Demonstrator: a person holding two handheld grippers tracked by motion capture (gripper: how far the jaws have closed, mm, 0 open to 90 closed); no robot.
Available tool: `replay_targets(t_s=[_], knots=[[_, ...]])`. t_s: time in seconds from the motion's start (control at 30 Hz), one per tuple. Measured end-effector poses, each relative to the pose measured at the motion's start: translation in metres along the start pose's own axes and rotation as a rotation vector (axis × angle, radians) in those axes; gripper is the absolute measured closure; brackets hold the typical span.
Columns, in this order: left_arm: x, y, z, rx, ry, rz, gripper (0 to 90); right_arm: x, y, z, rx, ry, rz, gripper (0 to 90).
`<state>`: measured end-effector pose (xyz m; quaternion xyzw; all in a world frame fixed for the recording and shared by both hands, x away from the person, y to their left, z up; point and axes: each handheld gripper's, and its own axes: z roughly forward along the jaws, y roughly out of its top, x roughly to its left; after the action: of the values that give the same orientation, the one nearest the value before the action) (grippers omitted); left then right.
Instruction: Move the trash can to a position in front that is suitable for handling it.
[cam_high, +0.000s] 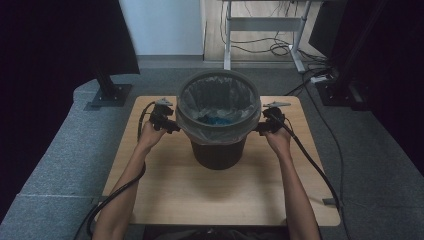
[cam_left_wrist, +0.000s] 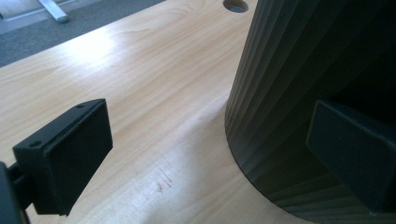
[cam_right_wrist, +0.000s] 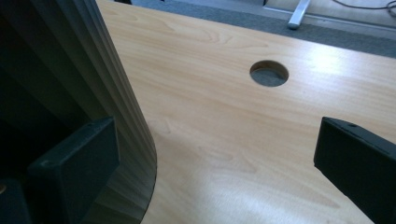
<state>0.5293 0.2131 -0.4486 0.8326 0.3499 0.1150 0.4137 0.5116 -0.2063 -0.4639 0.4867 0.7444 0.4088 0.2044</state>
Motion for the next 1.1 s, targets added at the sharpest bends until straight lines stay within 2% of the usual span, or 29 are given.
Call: replay_targets(t_s=[0.17, 0.37, 0.47, 0.63, 0.93, 1.1], knots=[[-0.011, -0.004, -0.007, 0.013, -0.005, 0.035, 0.0, 0.004, -0.008, -0.010, -0.001, 0.005, -0.020, 0.2], [-0.025, -0.014, -0.014, -0.005, -0.007, 0.045, 0.0, 0.011, -0.018, -0.022, -0.006, 0.016, -0.034, 0.9], [-0.032, -0.018, -0.020, 0.003, -0.004, 0.067, 0.1, 0.014, -0.023, -0.028, -0.007, 0.022, -0.045, 1.0], [-0.042, -0.023, -0.028, 0.009, 0.008, 0.097, 0.1, 0.022, -0.030, -0.040, 0.000, 0.027, -0.086, 1.0], [-0.061, -0.035, -0.042, 0.021, 0.016, 0.113, 0.4, 0.036, -0.042, -0.057, 0.001, 0.028, -0.129, 1.0], [-0.070, -0.041, -0.049, 0.026, 0.004, 0.119, 0.5, 0.039, -0.049, -0.065, -0.001, 0.045, -0.123, 1.0]])
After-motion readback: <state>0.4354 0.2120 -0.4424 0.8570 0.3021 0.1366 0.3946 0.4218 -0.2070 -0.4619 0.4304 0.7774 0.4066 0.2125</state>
